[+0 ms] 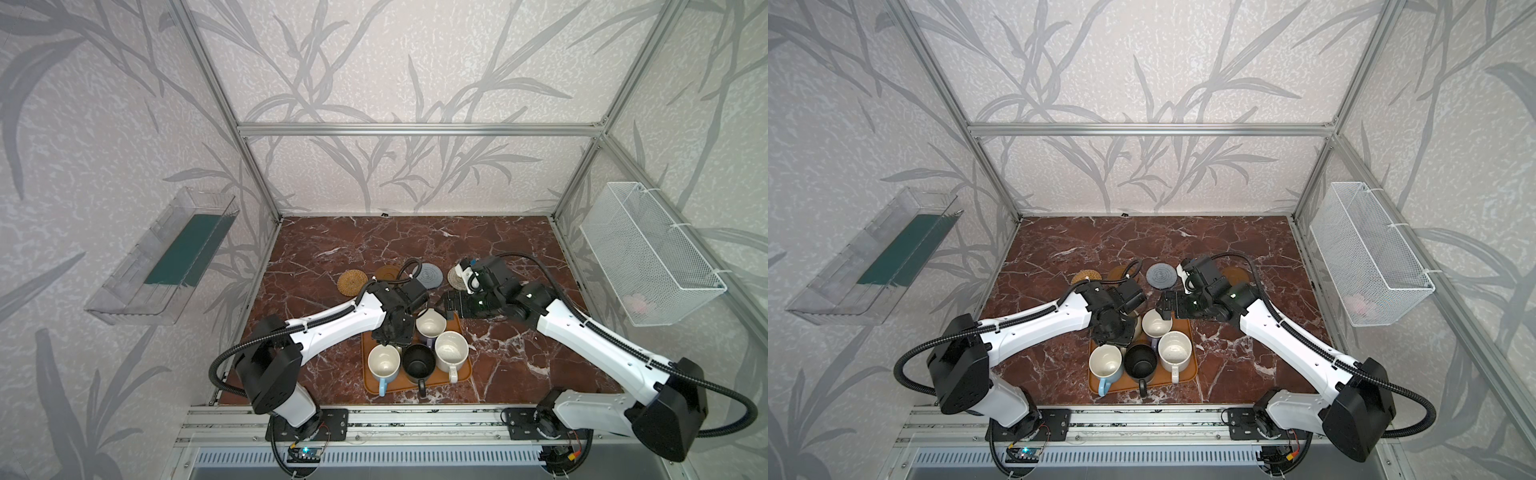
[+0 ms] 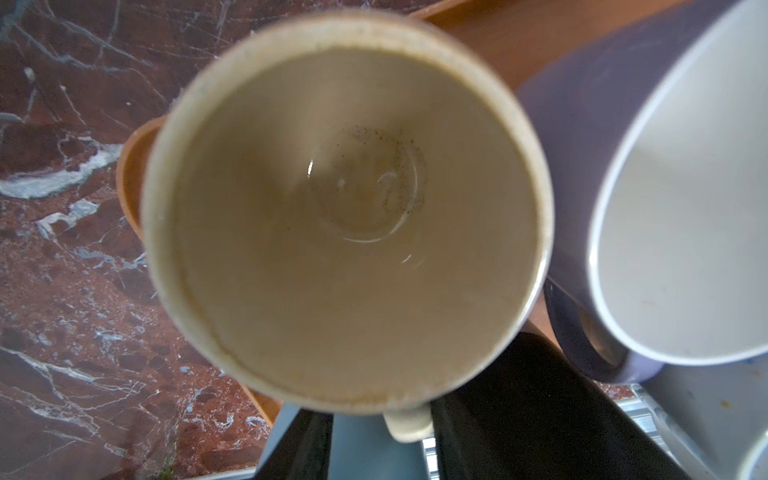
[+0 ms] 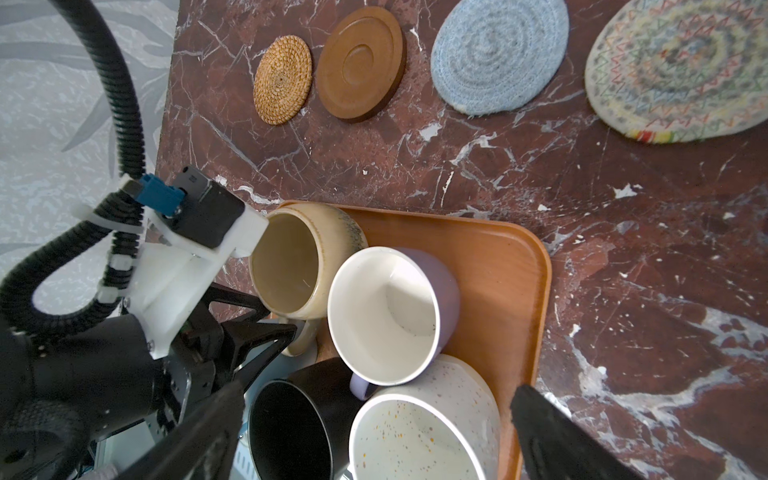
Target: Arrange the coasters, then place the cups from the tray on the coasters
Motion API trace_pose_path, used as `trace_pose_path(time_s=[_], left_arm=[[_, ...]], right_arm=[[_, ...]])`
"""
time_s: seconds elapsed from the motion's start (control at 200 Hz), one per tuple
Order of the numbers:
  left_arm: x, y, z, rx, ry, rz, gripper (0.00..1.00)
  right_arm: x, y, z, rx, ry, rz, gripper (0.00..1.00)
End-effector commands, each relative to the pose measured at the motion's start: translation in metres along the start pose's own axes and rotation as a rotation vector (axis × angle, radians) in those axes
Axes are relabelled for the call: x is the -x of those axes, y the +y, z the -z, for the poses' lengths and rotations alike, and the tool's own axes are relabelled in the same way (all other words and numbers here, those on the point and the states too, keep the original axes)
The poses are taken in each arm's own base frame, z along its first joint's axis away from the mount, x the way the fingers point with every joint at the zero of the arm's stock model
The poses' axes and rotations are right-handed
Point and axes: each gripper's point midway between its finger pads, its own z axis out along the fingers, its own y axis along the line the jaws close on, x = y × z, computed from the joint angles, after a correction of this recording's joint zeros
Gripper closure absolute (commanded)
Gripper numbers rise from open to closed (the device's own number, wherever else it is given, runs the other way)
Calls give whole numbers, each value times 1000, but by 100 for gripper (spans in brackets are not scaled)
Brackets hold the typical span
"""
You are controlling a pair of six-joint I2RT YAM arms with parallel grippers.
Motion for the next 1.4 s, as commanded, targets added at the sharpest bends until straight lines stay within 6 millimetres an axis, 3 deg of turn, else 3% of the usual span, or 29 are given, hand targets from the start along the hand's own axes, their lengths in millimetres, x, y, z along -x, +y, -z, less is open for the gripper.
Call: trace_pose_path(time_s=[0.0, 0.095, 0.305, 0.62, 0.925, 1.21, 1.395], left_arm=[[12, -4, 2, 2, -55, 30, 59], [12, -7, 0, -13, -59, 37, 60], [13, -10, -2, -19, -58, 46, 62], [14, -8, 4, -7, -83, 58, 65], [17, -10, 24, -43, -119, 83, 68], [12, -13, 1, -37, -82, 87, 64], [11, -11, -3, -26, -77, 87, 63]], right_arm=[[3, 4, 8, 18, -44, 7, 1], [4, 6, 10, 28, -48, 12, 1], [5, 34, 14, 190, -67, 77, 1], [4, 26, 12, 152, -76, 74, 1], [7, 21, 18, 136, -121, 77, 1], [7, 20, 19, 145, -146, 59, 1], [7, 18, 21, 135, -157, 51, 1]])
